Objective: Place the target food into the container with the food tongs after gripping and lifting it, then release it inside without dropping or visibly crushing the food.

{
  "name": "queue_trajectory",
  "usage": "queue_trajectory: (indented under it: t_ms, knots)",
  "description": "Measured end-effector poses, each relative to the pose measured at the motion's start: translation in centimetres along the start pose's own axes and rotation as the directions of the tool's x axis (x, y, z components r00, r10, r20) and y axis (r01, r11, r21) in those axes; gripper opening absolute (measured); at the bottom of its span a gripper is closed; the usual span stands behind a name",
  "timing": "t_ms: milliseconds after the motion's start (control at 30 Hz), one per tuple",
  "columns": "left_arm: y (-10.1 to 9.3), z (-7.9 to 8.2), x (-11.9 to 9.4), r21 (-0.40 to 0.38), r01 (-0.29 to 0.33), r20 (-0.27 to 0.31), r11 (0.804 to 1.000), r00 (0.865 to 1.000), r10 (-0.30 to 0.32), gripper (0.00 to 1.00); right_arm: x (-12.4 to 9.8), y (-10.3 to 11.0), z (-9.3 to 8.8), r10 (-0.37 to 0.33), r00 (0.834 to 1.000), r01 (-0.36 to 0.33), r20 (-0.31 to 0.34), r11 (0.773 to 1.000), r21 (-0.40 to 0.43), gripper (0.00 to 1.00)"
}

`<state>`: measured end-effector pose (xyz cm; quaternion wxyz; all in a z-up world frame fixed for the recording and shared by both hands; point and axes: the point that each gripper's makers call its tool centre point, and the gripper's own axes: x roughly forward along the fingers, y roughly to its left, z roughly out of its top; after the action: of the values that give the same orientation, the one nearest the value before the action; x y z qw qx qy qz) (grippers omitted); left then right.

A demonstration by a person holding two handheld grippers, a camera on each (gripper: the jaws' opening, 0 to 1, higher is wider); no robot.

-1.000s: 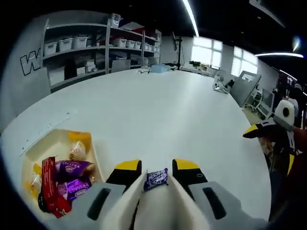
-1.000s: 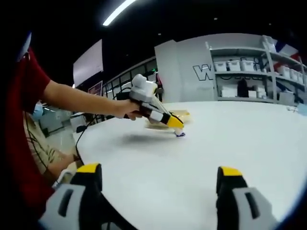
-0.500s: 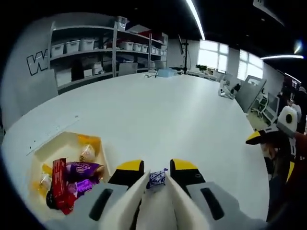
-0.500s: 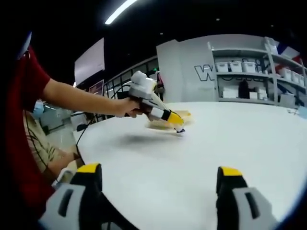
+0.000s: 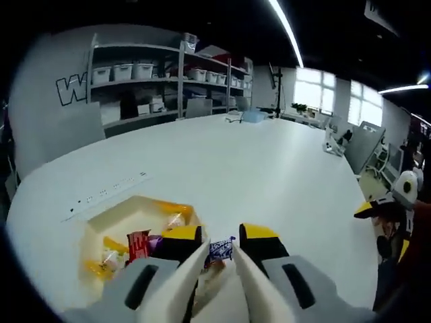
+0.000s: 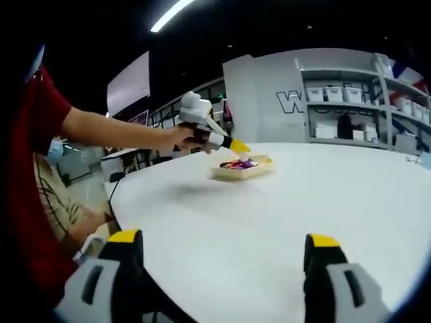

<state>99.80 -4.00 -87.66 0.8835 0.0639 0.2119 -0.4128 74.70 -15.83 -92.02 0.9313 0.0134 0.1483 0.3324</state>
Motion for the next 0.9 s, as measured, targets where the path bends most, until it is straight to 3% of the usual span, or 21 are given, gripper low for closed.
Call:
queue_trajectory:
  t_ms: [200,367,400,467,533,633,900]
  knots:
    - [1.9,0.3,-0.1,-0.013,-0.039,0.012,0.999,0.999,0.039,0.21,-0.1,0.1,-0.2,-0.004,1.000,0.004,-0.007,1.000,0.003,0.99]
    - [3.2,0.8,0.1,0.026,-0.078,0.045,0.997,0.996,0.077,0.26,0.0,0.1,-0.2,-0.006,1.000,0.006,-0.013,1.000,0.000,0.99]
    - [3.8,1.1,-0.1,0.015,-0.106,0.056,0.994,0.993,0.105,0.28,0.0,0.1,-0.2,-0.007,1.000,0.007,-0.014,1.000,0.000,0.99]
    - [4.4,2.3,-0.7,0.034,-0.131,0.138,0.991,0.982,0.125,0.28,0.0,0.1,-0.1,-0.007,1.000,0.007,-0.015,1.000,-0.003,0.99]
    - [4.2,1.9,-1.0,-0.015,-0.116,0.106,0.993,0.987,0.117,0.28,0.0,0.1,-0.2,-0.007,1.000,0.007,-0.016,1.000,-0.001,0.99]
    - [4.2,1.5,-1.9,0.012,-0.131,0.099,0.991,0.987,0.129,0.29,0.2,0.3,-0.3,-0.001,1.000,0.001,-0.025,1.000,-0.006,0.99]
    - [4.2,1.4,-3.4,-0.019,-0.138,0.097,0.990,0.986,0.139,0.29,0.5,0.6,0.0,0.007,1.000,-0.007,-0.022,1.000,-0.025,0.99]
